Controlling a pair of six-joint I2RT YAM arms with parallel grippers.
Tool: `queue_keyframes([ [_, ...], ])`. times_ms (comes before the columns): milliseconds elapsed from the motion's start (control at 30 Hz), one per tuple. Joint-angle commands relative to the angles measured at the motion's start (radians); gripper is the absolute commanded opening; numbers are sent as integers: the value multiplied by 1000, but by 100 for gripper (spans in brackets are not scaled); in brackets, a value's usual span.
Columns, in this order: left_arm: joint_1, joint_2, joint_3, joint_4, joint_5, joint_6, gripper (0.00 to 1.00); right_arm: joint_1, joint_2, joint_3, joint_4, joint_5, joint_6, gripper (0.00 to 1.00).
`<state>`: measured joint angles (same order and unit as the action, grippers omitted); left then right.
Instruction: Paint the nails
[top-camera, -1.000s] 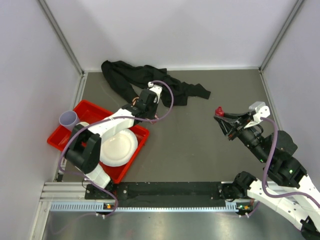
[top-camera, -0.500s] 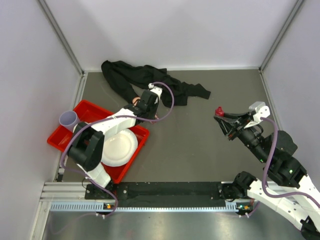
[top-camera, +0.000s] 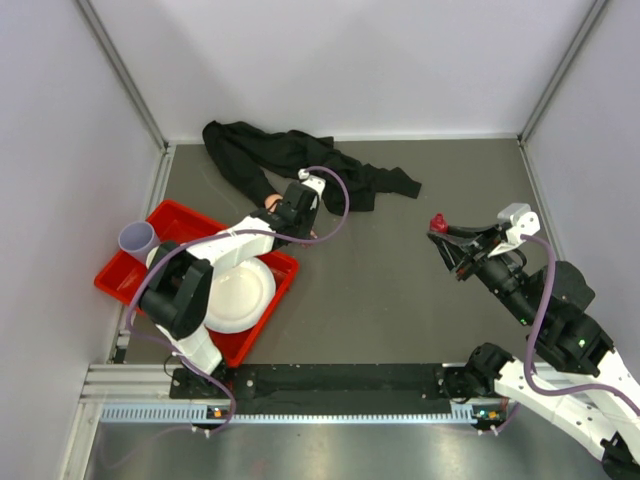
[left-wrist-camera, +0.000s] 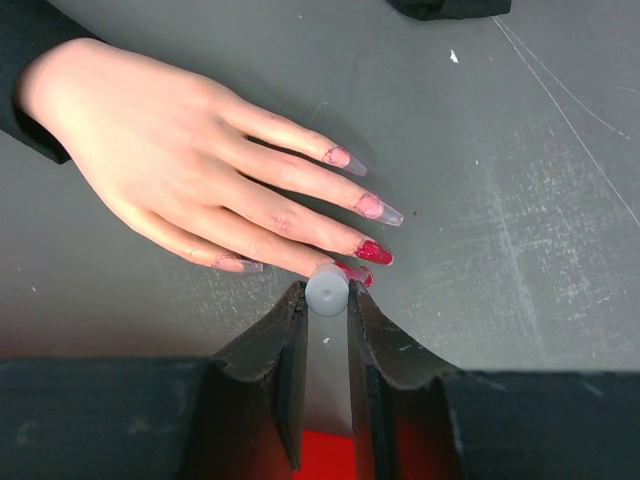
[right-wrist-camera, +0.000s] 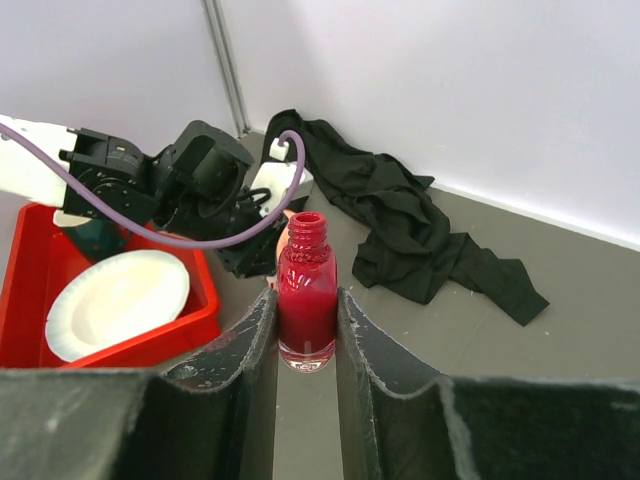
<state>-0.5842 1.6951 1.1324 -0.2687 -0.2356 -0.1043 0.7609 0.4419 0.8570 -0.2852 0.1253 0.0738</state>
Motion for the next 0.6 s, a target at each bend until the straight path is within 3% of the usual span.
queue_keyframes([
  [0,-3,-2,35,22,-28,11,0,-6,9,7,24,-12,6,0],
  [567,-3,-15,46,28,-22,18,0,-6,9,7,24,-16,7,0],
])
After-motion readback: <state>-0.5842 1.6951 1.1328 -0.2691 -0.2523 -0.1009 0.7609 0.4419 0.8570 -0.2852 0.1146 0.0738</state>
